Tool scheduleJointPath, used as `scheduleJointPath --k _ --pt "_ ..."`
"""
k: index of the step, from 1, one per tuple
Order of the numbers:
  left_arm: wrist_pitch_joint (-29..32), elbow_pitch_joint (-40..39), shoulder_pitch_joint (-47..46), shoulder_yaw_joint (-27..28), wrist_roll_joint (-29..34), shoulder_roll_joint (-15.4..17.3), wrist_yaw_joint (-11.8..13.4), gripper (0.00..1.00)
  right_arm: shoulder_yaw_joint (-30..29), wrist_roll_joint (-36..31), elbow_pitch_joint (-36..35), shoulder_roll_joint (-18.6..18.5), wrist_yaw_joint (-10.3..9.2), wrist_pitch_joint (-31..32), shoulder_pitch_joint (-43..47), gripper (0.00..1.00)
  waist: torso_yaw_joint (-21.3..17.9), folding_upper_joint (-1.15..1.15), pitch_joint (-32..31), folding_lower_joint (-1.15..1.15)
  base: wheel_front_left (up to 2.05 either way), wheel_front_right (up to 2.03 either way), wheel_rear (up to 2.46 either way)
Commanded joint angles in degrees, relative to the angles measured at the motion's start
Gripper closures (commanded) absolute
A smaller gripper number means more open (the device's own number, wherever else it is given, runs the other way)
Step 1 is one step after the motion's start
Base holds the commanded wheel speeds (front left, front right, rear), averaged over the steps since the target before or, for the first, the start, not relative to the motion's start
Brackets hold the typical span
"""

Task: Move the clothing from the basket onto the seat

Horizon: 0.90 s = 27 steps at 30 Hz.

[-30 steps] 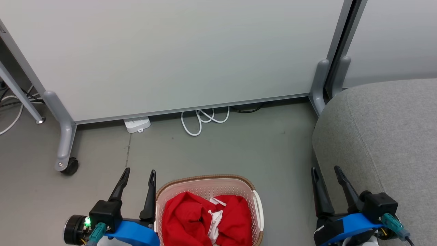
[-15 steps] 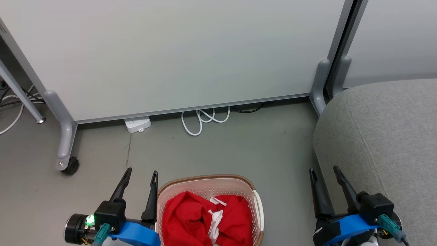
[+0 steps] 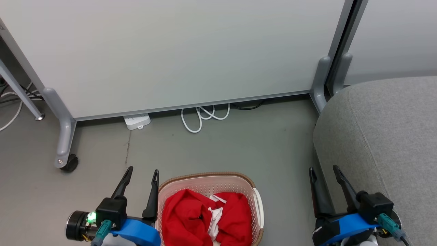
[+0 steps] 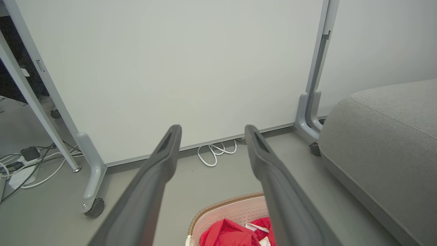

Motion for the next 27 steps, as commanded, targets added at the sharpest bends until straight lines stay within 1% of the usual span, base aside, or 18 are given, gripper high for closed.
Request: scheduleJointPath --k 1,6,12,14,20,27 --pt "-0.20 0.69 -1.69 -0.18 0.38 0.14 -0.46 0.00 0.23 0.00 0.03 -0.27 -0.02 -0.06 -1.24 0.00 -0.37 0.00 0.71 0.00 0.00 0.00 0.00" --pt "-0.19 3.59 -5.55 -1.25 1.51 0.31 -1.69 0.00 0.62 -0.06 -0.22 -0.27 -0.02 -0.06 -2.61 0.00 -1.64 0.00 3.32 0.00 0.00 0.00 0.00" --pt "-0.19 9.14 -11.84 -3.61 3.01 1.50 -3.33 0.00 0.83 -0.45 -0.99 -0.25 -0.02 -0.05 -5.25 0.00 -3.67 0.00 7.94 0.00 0.00 0.00 0.00" --pt "-0.19 10.06 -12.92 -3.97 3.28 1.59 -3.52 0.00 0.83 -0.50 -1.06 -0.25 -0.03 -0.05 -5.76 0.00 -4.01 0.00 8.75 0.00 0.00 0.00 0.00" --pt "-0.19 15.87 -19.05 -6.44 4.39 3.42 -4.55 0.00 2.01 -0.42 -2.06 -0.24 -0.03 -0.05 -10.01 0.00 -6.57 0.00 15.10 0.00 0.00 0.00 0.00" --pt "-0.19 22.76 -25.53 -10.65 5.55 5.25 -5.24 0.00 2.76 0.21 -3.45 -0.21 -0.02 -0.05 -15.25 0.00 -9.02 0.00 22.84 0.00 0.00 0.00 0.00"
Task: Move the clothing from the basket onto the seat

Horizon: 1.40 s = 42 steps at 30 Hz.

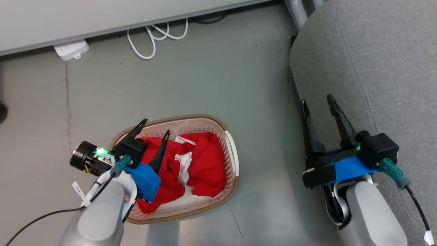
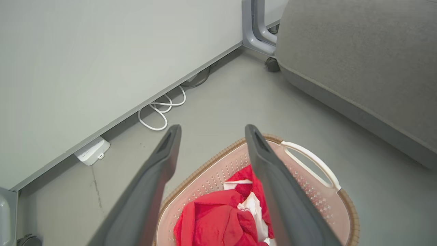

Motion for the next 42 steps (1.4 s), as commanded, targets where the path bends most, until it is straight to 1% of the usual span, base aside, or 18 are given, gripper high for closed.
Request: scheduleJointPath --k 1,15,23,30,35,42 --pt "-0.20 1.01 -1.41 -0.67 0.34 0.90 -0.09 0.00 0.26 0.40 -0.37 -0.16 -0.02 -0.04 -1.61 0.00 -2.03 0.00 4.35 -0.01 0.00 0.00 0.00" --pt "-0.19 11.00 -10.95 -7.28 1.33 4.76 -0.47 0.00 2.07 2.79 -2.78 -0.14 -0.03 -0.04 -9.36 0.00 -4.73 0.00 17.60 -0.01 0.00 0.00 0.00" --pt "-0.19 16.62 -15.41 -10.23 2.07 6.26 -0.44 0.00 2.62 3.78 -3.89 -0.14 -0.03 -0.04 -12.69 0.00 -5.57 0.00 23.24 -0.01 0.00 0.00 0.00" --pt "-0.20 22.47 -19.58 -13.46 4.05 7.45 -0.32 0.00 2.64 4.36 -4.51 -0.14 -0.03 -0.04 -14.57 0.00 -5.63 0.00 26.94 -0.01 0.00 0.00 0.00" --pt "0.04 26.46 -22.51 -15.45 5.72 7.79 0.52 0.00 2.72 4.63 -4.87 -0.14 -0.03 -0.04 -15.62 0.00 -5.82 0.00 28.81 -0.01 0.00 0.00 0.00" --pt "0.20 28.98 -25.39 -17.03 6.36 7.56 1.45 0.00 2.54 4.95 -5.05 -0.15 -0.03 -0.04 -16.18 0.00 -5.86 0.00 30.33 -0.01 0.00 0.00 0.00"
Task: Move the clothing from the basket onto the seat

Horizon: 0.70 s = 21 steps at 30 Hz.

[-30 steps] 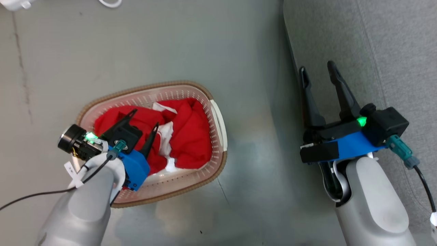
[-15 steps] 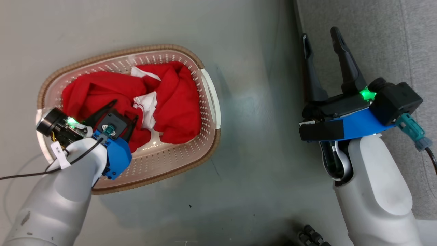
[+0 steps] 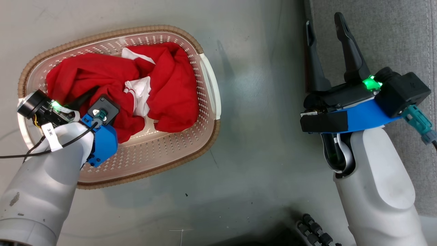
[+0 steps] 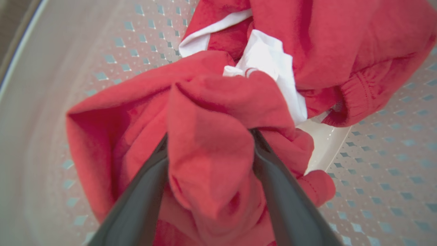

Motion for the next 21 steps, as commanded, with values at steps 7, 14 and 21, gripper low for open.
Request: scheduleJointPath --k 7,14,21 --pt "-0.24 1.22 -1.48 -1.36 -0.27 -0.43 0.32 1.00 0.12 0.42 0.18 -0.14 -0.04 -0.04 -1.33 0.00 0.44 0.00 0.03 -0.01 0.00 0.00 0.00" --pt "-0.44 0.74 -0.02 -0.68 -2.41 -1.82 0.39 1.00 -0.19 -0.17 0.95 -0.14 -0.03 -0.04 -0.44 0.00 1.16 0.00 -2.09 -0.01 0.00 0.00 0.00" --pt "-0.49 -7.04 3.20 -0.14 -5.54 -3.20 -0.21 1.00 -1.28 -1.73 2.04 -0.14 -0.04 -0.04 1.71 0.00 3.12 0.00 -6.38 -0.01 0.00 0.00 0.00"
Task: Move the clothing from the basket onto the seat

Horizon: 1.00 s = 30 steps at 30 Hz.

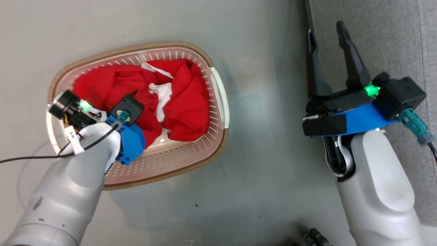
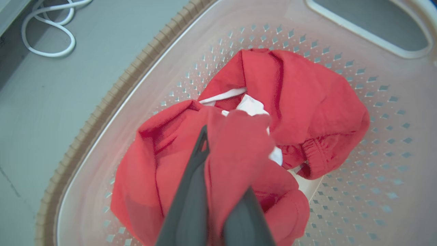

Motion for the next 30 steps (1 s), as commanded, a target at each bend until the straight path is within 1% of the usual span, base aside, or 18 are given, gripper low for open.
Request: scheduleJointPath --k 1,7,13,16,17,24,30 --pt "-0.24 -2.43 1.57 0.44 -1.17 -0.11 -0.28 1.00 -0.10 -0.75 0.35 -0.14 -0.03 -0.04 1.34 0.00 1.28 0.00 -2.32 0.00 0.00 0.00 0.00" --pt "-0.26 -12.21 5.92 1.17 -3.88 -0.66 -0.28 1.00 -0.96 -2.22 1.40 -0.14 -0.03 -0.04 3.74 0.00 3.28 0.00 -7.48 0.00 0.00 0.00 0.00" --pt "-0.26 -20.25 10.32 2.34 -6.40 -1.12 0.09 1.00 -1.70 -3.70 2.38 -0.15 -0.03 -0.04 6.48 0.00 5.21 0.00 -13.02 0.00 0.00 0.00 0.00" --pt "-0.26 -24.29 12.52 3.33 -7.79 -1.94 0.22 1.00 -2.48 -4.39 2.84 -0.15 -0.03 -0.04 8.05 0.00 6.36 0.00 -15.97 0.00 0.00 0.00 0.00" --pt "-0.26 -24.29 12.52 3.33 -7.79 -1.94 0.22 1.00 -2.48 -4.39 2.84 -0.15 -0.03 -0.04 8.05 0.00 6.36 0.00 -15.97 0.00 0.00 0.00 0.00" --pt "-0.27 -32.00 16.77 4.46 -9.59 -2.99 -0.07 1.00 -3.63 -5.24 3.87 -0.14 -0.03 -0.04 11.96 0.00 8.46 0.00 -22.61 0.00 0.00 0.00 0.00" --pt "-0.27 -36.14 18.78 5.18 -10.43 -3.94 -0.22 1.00 -4.32 -5.18 4.53 -0.15 -0.03 -0.04 15.66 0.00 9.67 0.00 -28.05 0.00 0.00 0.00 0.00"
